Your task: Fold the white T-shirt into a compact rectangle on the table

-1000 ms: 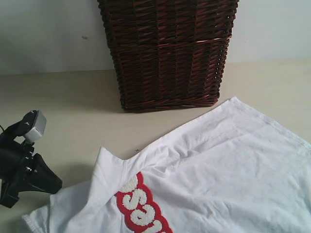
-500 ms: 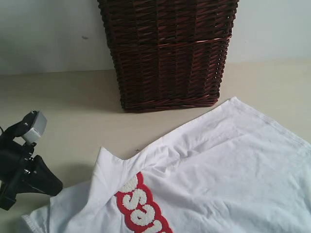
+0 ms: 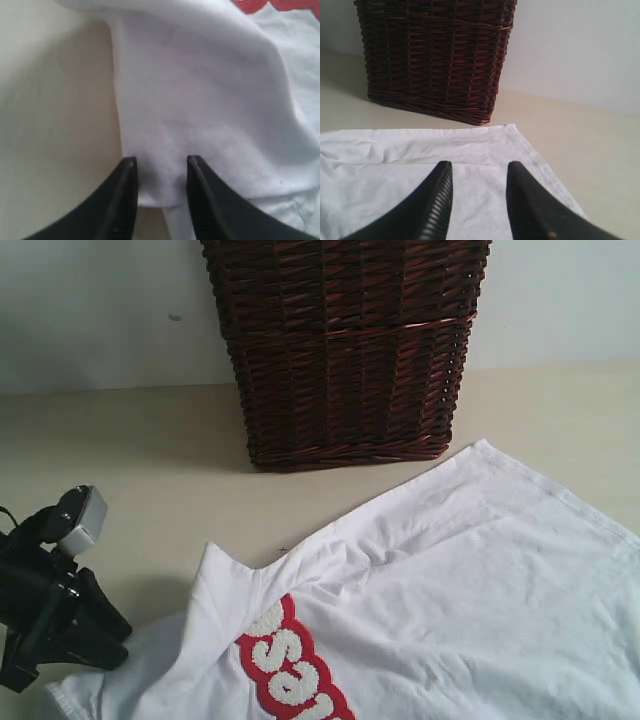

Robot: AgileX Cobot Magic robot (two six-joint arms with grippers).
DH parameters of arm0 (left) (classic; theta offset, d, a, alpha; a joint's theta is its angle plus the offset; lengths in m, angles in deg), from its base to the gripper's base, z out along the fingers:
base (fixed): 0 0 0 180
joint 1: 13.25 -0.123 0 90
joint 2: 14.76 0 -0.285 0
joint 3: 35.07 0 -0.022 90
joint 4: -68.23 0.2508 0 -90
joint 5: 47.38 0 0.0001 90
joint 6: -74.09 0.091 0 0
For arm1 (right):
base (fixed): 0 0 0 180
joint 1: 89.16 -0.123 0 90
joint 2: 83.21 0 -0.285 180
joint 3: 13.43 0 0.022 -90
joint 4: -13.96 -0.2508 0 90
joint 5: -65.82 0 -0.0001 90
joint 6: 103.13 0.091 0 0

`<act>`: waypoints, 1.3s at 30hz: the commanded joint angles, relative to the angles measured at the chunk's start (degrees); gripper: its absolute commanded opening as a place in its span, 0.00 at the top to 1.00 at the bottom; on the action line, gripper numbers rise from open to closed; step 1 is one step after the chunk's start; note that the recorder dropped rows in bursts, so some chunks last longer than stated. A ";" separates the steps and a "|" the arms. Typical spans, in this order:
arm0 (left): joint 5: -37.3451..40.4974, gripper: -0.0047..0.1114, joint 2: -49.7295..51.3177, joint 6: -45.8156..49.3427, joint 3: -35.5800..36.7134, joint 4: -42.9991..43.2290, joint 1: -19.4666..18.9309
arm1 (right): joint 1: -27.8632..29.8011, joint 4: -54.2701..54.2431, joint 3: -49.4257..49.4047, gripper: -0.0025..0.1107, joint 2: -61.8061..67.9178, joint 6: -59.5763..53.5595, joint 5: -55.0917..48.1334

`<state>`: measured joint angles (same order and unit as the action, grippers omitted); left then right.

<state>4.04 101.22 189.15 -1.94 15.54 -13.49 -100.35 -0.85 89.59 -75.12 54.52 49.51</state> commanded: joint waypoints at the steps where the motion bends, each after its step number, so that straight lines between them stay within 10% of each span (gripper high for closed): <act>1: -1.01 0.73 0.57 0.18 0.33 -0.20 3.23 | 0.31 -0.02 -0.23 0.65 -0.31 0.01 0.17; 4: -1.26 0.96 0.22 0.04 0.33 -0.44 3.42 | 0.31 -0.02 -0.23 0.65 -0.31 0.01 0.17; 39: -0.86 0.96 -9.59 -13.31 -2.54 2.46 2.67 | 0.31 -0.02 -0.23 0.65 -0.31 0.01 0.17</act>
<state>3.15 89.78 175.48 -4.32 19.73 -10.62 -100.35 -0.85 89.59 -75.12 54.52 49.51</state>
